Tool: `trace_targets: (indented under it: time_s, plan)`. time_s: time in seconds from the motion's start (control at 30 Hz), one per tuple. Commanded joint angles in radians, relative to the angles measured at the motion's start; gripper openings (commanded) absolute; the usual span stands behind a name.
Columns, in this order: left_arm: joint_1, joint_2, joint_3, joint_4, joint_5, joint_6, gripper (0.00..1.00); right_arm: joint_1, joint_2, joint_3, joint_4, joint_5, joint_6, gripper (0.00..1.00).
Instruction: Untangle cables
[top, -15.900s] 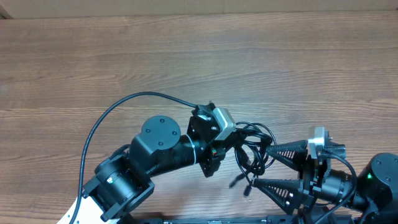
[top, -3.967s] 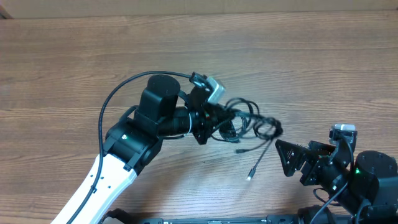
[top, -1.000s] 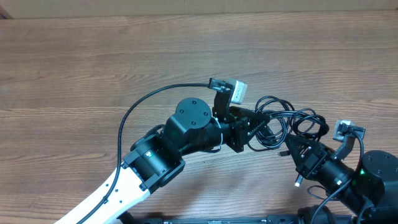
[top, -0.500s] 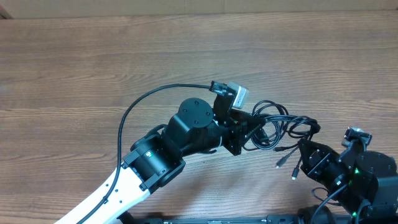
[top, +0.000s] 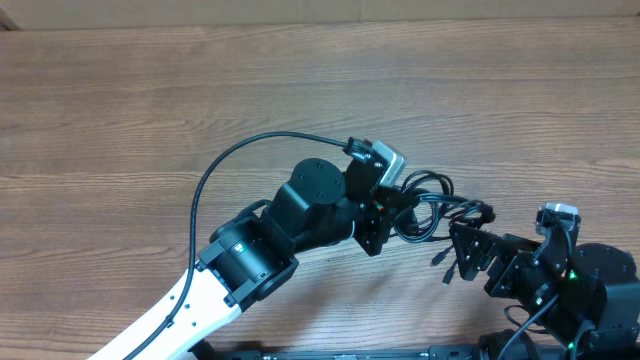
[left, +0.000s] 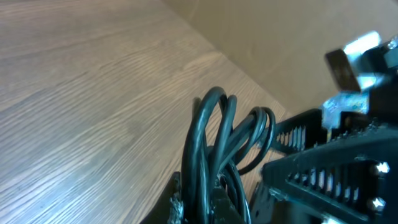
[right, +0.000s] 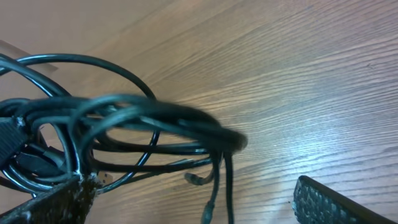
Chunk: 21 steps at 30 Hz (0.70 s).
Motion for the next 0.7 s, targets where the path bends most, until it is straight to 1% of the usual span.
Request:
trace_targets:
  time_s: [0.0,0.07,0.1,0.17,0.2,0.3,0.33,0.4,0.5,0.53,0.57,0.63,0.67]
  plan:
    - [0.023,-0.019,0.005,-0.045,0.026,0.096,0.04,-0.002,-0.007,0.012,-0.007,0.009,-0.063,0.99]
    - [0.048,-0.025,0.005,-0.066,0.044,0.109,0.04,-0.002,-0.007,0.012,-0.007,0.009,-0.063,0.98]
    - [0.056,-0.026,0.005,-0.067,0.083,0.135,0.04,-0.002,-0.007,0.012,-0.008,0.009,-0.07,0.96]
    - [0.078,-0.026,0.005,-0.066,0.21,0.198,0.04,-0.002,-0.007,0.012,-0.025,0.006,-0.136,0.8]
    - [0.085,-0.026,0.005,-0.065,0.237,0.201,0.04,-0.002,-0.007,0.012,-0.035,0.004,-0.166,0.73]
    - [0.109,-0.026,0.005,-0.067,0.288,0.223,0.04,-0.002,-0.007,0.012,-0.036,-0.048,-0.199,0.7]
    - [0.128,-0.026,0.005,-0.067,0.322,0.227,0.04,-0.002,-0.007,0.012,-0.037,-0.12,-0.275,0.7]
    - [0.165,-0.028,0.005,-0.065,0.404,0.233,0.04,-0.002,-0.007,0.012,-0.036,-0.171,-0.329,0.71]
    - [0.227,-0.03,0.005,-0.064,0.606,0.302,0.04,-0.002,-0.007,0.012,-0.034,-0.171,-0.328,0.7]
    - [0.247,-0.03,0.005,-0.064,0.661,0.314,0.04,-0.002,-0.007,0.012,-0.033,-0.172,-0.328,0.62]
    - [0.267,-0.03,0.005,-0.064,0.687,0.312,0.04,-0.002,-0.007,0.012,-0.029,-0.196,-0.331,0.49]
    - [0.271,-0.03,0.005,-0.064,0.696,0.313,0.04,-0.002,-0.007,0.012,-0.014,-0.245,-0.332,0.41]
    - [0.271,-0.029,0.005,-0.064,0.7,0.313,0.04,-0.002,-0.007,0.012,0.012,-0.303,-0.332,0.3]
